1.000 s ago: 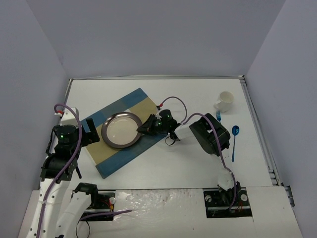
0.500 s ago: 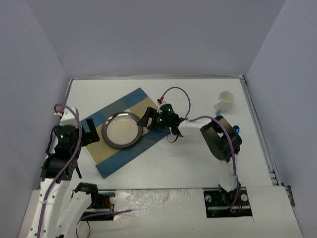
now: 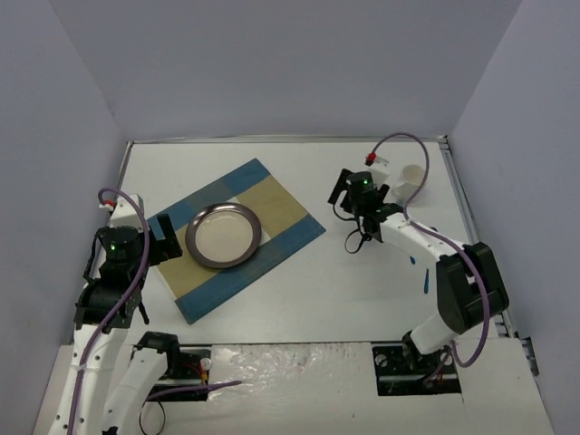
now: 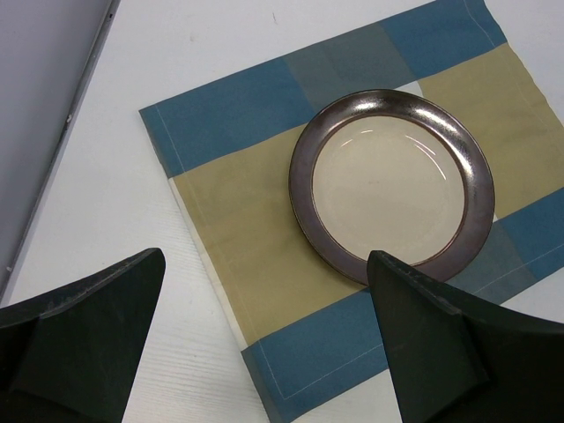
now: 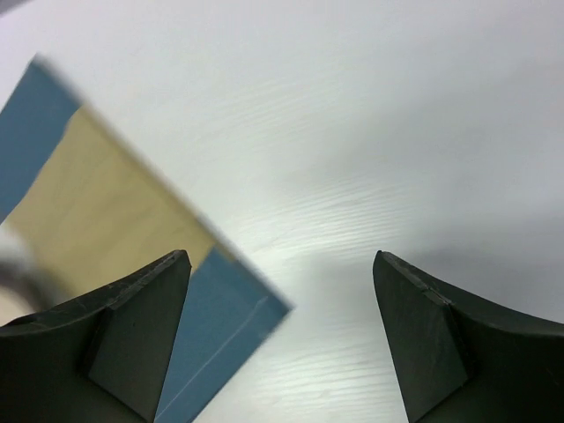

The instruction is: Set the dinner table for one person

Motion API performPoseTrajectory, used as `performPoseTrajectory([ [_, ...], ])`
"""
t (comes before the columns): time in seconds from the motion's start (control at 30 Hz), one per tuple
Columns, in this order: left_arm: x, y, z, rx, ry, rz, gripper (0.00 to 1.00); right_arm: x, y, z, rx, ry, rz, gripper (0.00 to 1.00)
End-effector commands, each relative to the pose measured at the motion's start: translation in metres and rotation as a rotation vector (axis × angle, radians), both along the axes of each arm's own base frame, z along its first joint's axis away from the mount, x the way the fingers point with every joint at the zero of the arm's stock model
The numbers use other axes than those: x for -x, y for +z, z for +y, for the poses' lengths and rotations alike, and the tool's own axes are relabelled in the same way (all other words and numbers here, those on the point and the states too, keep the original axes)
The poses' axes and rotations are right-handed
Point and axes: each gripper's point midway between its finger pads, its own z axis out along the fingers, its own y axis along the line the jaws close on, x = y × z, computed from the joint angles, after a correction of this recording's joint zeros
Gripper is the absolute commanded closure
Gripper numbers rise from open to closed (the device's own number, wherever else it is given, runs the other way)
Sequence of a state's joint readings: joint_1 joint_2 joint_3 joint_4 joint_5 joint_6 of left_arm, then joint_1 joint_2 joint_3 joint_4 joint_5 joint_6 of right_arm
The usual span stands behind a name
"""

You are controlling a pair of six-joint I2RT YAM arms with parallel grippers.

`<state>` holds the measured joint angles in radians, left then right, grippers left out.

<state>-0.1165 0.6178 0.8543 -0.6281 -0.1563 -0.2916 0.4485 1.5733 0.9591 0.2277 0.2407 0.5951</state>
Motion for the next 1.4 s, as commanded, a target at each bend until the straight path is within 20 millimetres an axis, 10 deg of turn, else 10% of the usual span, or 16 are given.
performPoseTrajectory([
  [0.0,-0.008,0.016,-0.001,0.012,0.002,-0.061,0.03,-0.008,0.033,-0.088,0.186,-0.334,-0.102,0.19],
  [0.57,-0.007,0.016,0.0,0.01,0.003,-0.063,0.03,-0.073,0.034,-0.166,0.209,-0.617,-0.094,0.31],
  [1.37,-0.006,0.017,-0.003,0.011,-0.01,-0.071,0.03,-0.09,0.007,-0.188,0.19,-0.69,-0.059,0.49],
])
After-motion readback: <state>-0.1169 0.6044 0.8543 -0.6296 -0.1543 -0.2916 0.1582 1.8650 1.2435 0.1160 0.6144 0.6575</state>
